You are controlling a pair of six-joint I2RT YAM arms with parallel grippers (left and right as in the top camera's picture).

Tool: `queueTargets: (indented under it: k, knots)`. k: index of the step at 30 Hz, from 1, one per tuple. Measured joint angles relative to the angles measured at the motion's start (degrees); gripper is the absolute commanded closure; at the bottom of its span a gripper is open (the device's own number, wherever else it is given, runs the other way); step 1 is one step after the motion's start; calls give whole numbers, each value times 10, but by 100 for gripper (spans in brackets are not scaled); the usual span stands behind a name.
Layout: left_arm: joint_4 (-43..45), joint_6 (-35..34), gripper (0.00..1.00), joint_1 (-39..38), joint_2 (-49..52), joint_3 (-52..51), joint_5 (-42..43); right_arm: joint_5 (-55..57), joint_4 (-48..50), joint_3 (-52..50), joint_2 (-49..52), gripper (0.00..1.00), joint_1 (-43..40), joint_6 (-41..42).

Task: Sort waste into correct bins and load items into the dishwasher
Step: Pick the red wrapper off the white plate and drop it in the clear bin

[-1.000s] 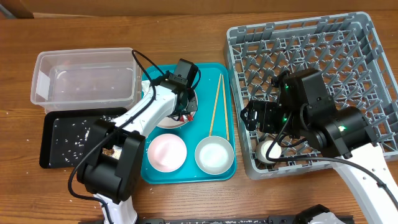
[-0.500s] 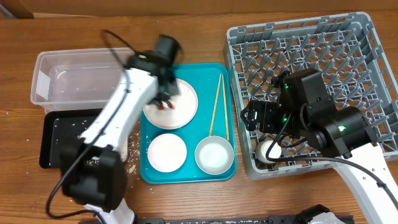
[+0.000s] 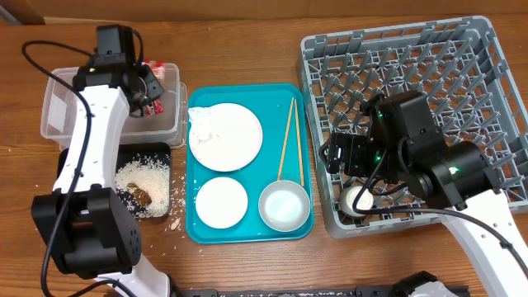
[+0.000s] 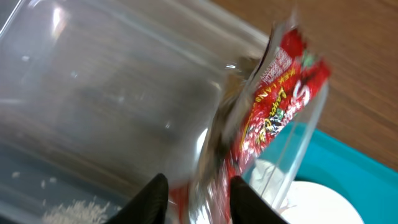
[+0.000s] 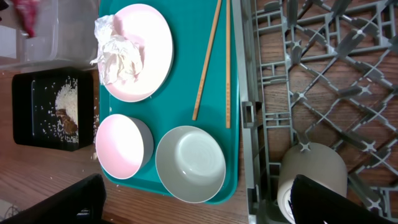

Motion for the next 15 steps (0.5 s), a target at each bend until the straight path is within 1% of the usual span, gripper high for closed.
queueTargets:
  k: [2,5,9,10,12,13,14,15]
  knots:
    - [-7,23,57,1,0,0,15,0,0,0,0,3,0,0]
    - [-58,47,56,-4,0,2,47,0,-1,0,0,3,0,0]
    - [-111,62,51,-25,0,2,86,0,0,0,0,3,0,0]
    - [-112,69,48,-40,0,2,90,0,-1,0,0,3,0,0]
    - [-97,87,33,-73,0,0,90,0,-1,0,0,3,0,0]
    - [-85,100,28,-94,1,-2,88,0,0,0,0,3,0,0]
    - [-69,110,25,-117,2,-7,83,0,0,0,0,3,0,0]
    - [-53,124,23,-139,3,-13,73,0,0,0,0,3,0,0]
